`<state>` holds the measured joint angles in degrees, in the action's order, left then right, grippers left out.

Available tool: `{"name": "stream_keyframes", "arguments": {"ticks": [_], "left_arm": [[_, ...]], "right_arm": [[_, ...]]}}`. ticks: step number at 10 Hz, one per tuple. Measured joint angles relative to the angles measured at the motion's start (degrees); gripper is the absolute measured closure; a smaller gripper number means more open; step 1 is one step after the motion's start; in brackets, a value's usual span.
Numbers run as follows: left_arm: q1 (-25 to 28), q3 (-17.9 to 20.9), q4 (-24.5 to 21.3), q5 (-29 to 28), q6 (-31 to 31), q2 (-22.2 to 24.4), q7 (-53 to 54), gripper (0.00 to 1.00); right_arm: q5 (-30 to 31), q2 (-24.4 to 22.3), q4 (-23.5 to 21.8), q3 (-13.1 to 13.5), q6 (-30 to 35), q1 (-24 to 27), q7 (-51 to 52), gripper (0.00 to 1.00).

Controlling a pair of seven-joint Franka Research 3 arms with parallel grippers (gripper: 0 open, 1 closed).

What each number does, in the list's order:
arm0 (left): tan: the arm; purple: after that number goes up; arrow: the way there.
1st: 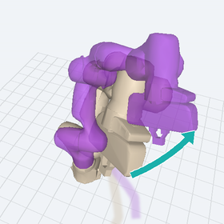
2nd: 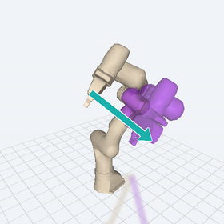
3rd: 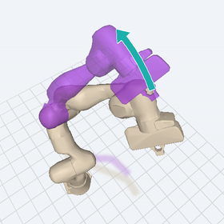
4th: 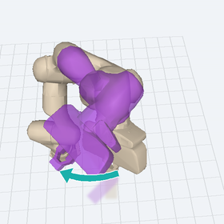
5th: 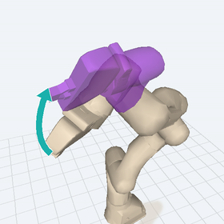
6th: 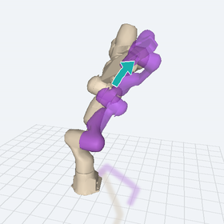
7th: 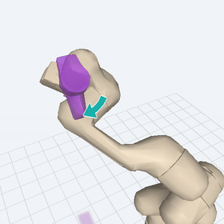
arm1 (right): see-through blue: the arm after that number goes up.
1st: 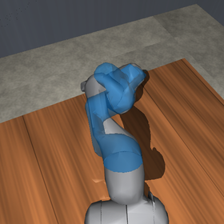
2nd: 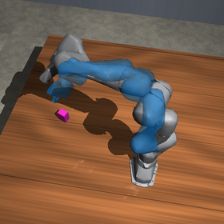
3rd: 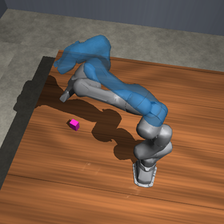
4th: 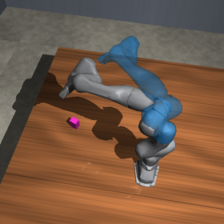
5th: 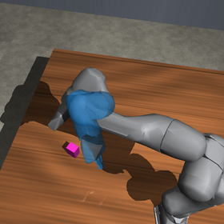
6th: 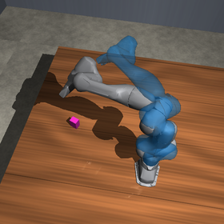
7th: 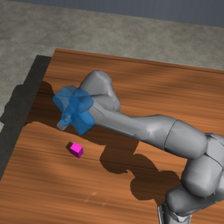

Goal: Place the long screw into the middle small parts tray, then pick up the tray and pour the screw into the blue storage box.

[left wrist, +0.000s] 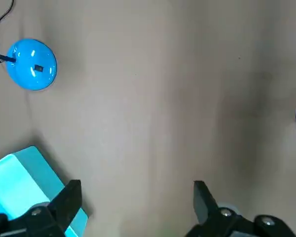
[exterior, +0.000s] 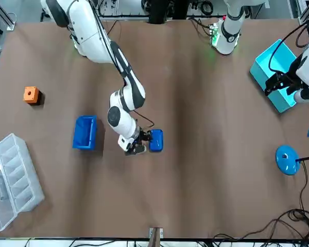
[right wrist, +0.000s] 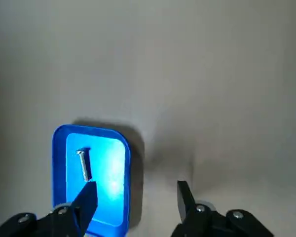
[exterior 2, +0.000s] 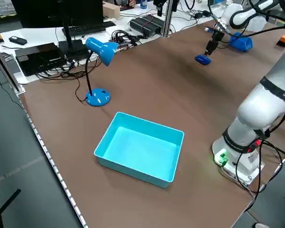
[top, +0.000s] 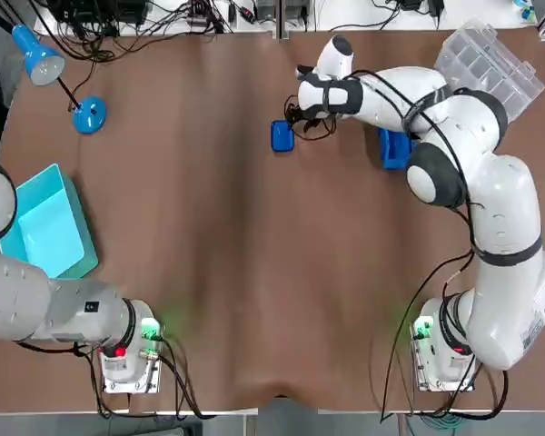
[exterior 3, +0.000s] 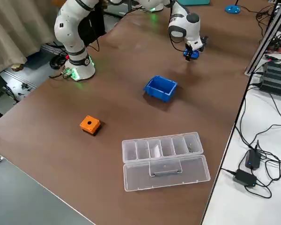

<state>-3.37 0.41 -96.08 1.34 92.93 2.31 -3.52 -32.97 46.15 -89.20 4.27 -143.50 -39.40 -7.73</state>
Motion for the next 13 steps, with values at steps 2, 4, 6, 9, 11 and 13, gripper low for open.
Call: {"name": "stream_keyframes", "arguments": {"ticks": [2, 4, 6, 9, 11, 13], "left_arm": [[-0.3, 0.7, 0.2, 0.0, 0.2, -0.2, 1.0, 0.0], [-0.2, 0.8, 1.0, 0.0, 0.2, -0.8, 2.2, 0.0], [-0.2, 0.8, 1.3, 0.0, 0.2, -1.1, 2.3, 0.0], [-0.2, 0.9, 1.4, 0.0, 0.2, -1.1, 2.3, 0.0], [-0.2, 0.9, 1.4, 0.0, 0.2, -1.1, 2.3, 0.0], [-0.2, 0.9, 1.4, 0.0, 0.2, -1.2, 2.3, 0.0]], "right_arm": [[0.0, 0.5, 0.0, 0.0, -0.1, -0.5, -1.4, 0.32], [0.0, 0.8, 0.0, 0.0, -0.3, -1.1, -3.6, 0.35], [0.0, 0.9, 0.0, 0.0, -0.4, -1.6, -4.3, 0.38], [0.0, 0.9, 0.0, 0.1, -0.4, -1.8, -4.6, 0.44], [0.0, 0.9, 0.0, 0.1, -0.5, -1.8, -5.5, 0.45], [0.0, 0.9, 0.0, 0.1, -0.5, -1.8, -6.3, 0.48]]}}
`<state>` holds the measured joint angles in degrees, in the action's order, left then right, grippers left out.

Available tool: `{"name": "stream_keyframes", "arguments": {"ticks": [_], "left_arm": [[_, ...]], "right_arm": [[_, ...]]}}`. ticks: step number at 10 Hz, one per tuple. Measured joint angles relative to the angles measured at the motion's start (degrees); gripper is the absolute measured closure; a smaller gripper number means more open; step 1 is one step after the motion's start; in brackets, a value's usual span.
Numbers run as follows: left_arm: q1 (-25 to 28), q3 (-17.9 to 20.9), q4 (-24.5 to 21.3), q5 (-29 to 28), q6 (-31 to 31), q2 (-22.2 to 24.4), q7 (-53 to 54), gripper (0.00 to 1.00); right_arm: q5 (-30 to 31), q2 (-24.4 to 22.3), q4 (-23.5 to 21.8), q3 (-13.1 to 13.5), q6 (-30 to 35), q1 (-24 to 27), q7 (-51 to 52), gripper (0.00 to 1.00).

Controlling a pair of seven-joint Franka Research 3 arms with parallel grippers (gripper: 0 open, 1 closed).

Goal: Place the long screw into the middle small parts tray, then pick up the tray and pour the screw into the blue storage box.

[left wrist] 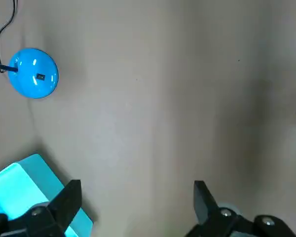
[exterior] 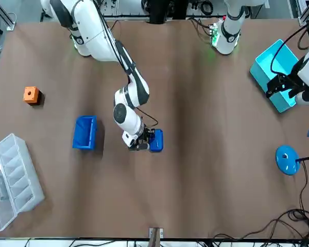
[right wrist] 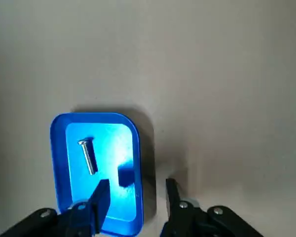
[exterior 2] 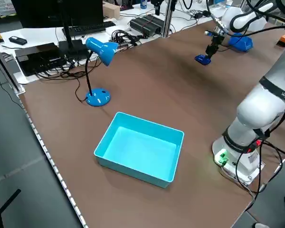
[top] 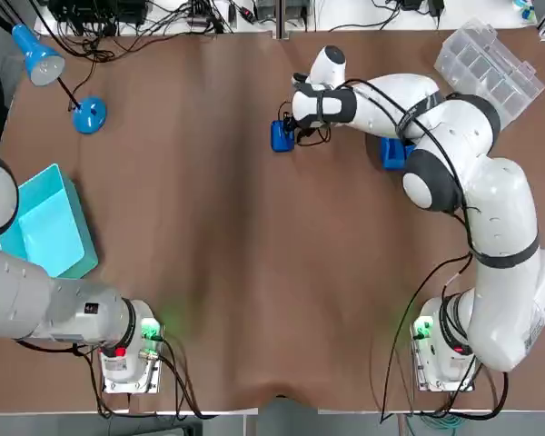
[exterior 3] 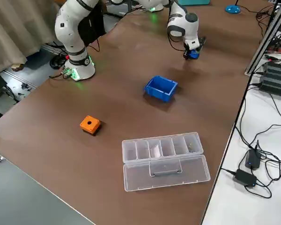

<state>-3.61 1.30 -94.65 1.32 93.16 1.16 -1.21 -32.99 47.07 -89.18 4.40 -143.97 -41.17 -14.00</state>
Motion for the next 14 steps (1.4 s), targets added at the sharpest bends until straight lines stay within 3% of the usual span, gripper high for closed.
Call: {"name": "stream_keyframes", "arguments": {"ticks": [10, 14], "left_arm": [[0.0, 0.0, 0.1, 0.0, 0.0, 0.0, 0.0, 0.0], [0.0, 0.0, 0.1, 0.0, 0.0, 0.0, 0.0, 0.0]], "right_arm": [[0.0, 0.7, 0.2, 0.1, -0.3, -0.4, -0.4, 0.52], [0.0, 1.3, 1.2, 0.0, -0.4, -0.6, -0.6, 0.68]]}}
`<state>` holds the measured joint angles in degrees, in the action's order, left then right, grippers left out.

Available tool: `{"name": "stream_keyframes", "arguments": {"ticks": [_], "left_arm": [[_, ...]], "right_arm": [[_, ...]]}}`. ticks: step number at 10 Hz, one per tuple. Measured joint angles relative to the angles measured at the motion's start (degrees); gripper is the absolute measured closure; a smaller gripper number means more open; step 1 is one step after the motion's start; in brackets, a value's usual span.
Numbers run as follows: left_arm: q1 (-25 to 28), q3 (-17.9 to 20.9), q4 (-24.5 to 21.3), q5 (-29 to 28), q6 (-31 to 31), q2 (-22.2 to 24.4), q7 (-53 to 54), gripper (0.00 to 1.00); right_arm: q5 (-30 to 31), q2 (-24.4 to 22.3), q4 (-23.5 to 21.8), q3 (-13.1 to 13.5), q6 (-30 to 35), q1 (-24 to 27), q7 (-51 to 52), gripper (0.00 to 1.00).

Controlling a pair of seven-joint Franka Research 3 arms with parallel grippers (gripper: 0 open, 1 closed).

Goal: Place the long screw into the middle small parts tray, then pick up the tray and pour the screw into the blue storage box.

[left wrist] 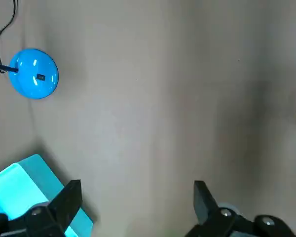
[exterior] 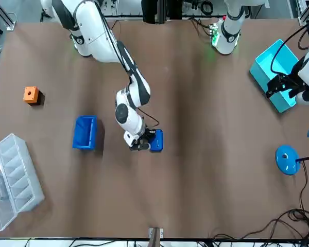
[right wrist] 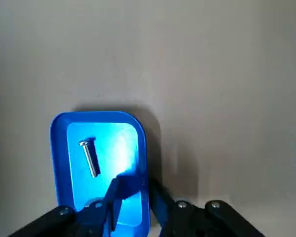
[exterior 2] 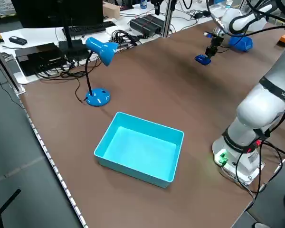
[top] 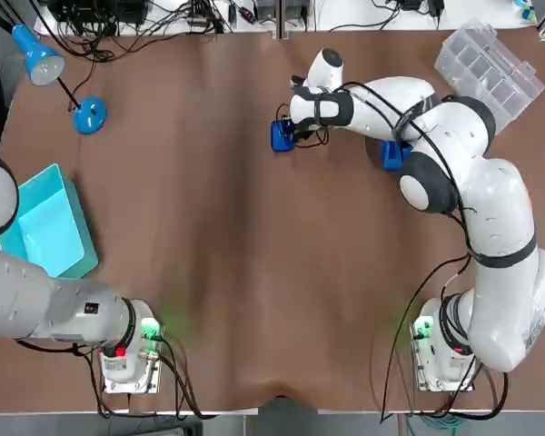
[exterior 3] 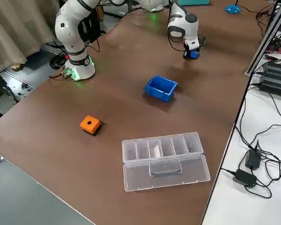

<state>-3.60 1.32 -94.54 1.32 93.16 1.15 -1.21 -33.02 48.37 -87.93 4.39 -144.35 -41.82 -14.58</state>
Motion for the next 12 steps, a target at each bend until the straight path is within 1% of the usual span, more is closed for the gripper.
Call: {"name": "stream_keyframes", "arguments": {"ticks": [2, 3, 4, 10, 12], "left_arm": [[0.0, 0.0, 0.0, 0.0, 0.0, 0.0, 0.0, 0.0], [0.0, 0.0, 0.0, 0.0, 0.0, 0.0, 0.0, 0.0], [0.0, 0.1, 0.1, 0.0, 0.0, 0.0, 0.0, 0.0], [0.4, 0.1, 0.2, 0.0, 0.0, -0.1, 0.0, 0.0], [0.4, 0.1, 0.6, 0.0, 0.0, -0.5, 0.0, 0.0]], "right_arm": [[0.0, 0.1, 0.3, 0.0, 0.0, 0.0, 0.0, 0.76], [0.0, 0.1, 0.5, 0.1, 0.0, 0.0, 0.0, 0.88], [0.0, -0.3, 0.6, 0.1, 0.3, 0.0, 0.0, 0.94], [-0.9, -0.3, 1.0, 0.2, 0.9, 0.3, 0.0, 0.95], [-3.0, -0.3, 1.2, 0.2, 0.8, 0.8, 0.0, 0.95]]}}
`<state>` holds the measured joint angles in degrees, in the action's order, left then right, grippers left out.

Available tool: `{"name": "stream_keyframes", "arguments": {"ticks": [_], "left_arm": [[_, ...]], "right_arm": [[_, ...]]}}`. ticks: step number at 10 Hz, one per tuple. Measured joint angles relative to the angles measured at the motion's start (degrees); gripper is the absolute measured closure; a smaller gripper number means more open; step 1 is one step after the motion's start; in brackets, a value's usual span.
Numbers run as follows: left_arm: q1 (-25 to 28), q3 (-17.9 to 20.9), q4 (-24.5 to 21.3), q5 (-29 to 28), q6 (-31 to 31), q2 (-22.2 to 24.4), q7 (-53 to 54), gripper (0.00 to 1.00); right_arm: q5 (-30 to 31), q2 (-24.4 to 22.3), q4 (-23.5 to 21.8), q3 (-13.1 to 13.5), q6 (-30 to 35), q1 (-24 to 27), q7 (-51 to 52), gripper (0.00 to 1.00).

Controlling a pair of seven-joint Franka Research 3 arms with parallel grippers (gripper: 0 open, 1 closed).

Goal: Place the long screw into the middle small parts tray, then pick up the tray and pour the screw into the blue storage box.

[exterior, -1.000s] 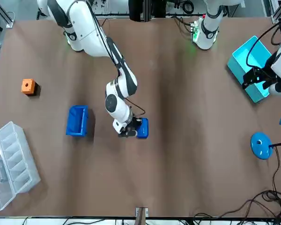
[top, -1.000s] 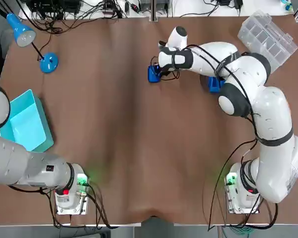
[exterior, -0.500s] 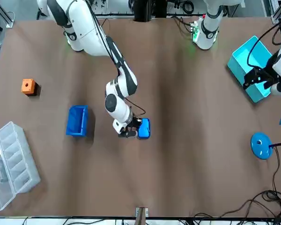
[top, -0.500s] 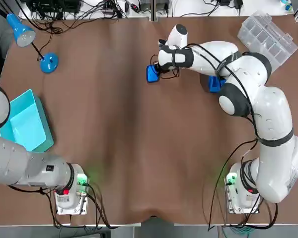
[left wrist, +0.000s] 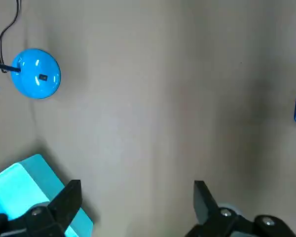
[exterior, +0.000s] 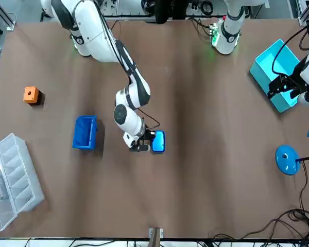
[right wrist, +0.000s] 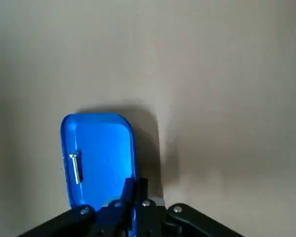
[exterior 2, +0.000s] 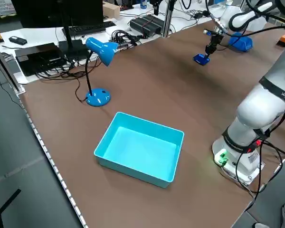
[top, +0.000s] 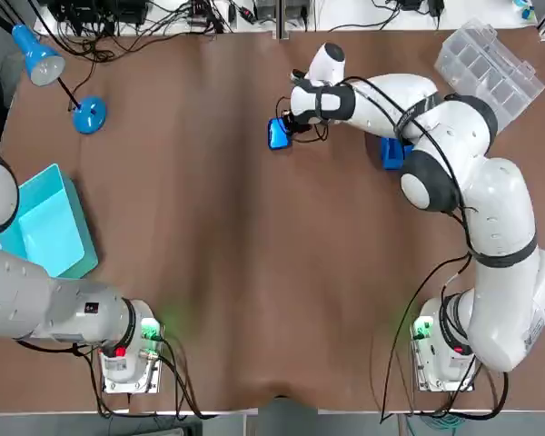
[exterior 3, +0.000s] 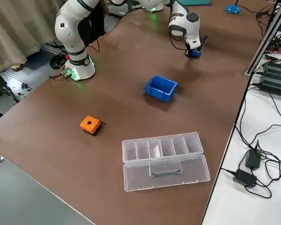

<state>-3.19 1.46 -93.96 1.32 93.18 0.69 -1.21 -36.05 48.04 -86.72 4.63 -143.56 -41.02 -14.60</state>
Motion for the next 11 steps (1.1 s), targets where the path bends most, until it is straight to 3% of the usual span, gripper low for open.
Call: {"name": "stream_keyframes", "arguments": {"ticks": [5, 11], "left_arm": [[0.2, 0.0, 0.4, 0.0, 0.0, -0.4, 0.0, 0.0], [0.7, 0.1, 4.6, 0.1, 0.0, -2.2, 0.0, 0.0]], "right_arm": [[-1.7, -1.6, 1.5, 0.4, 1.9, 3.6, 0.0, 0.96], [-1.8, -11.1, 0.7, 1.5, 17.8, 12.7, 7.1, 0.96]]}}
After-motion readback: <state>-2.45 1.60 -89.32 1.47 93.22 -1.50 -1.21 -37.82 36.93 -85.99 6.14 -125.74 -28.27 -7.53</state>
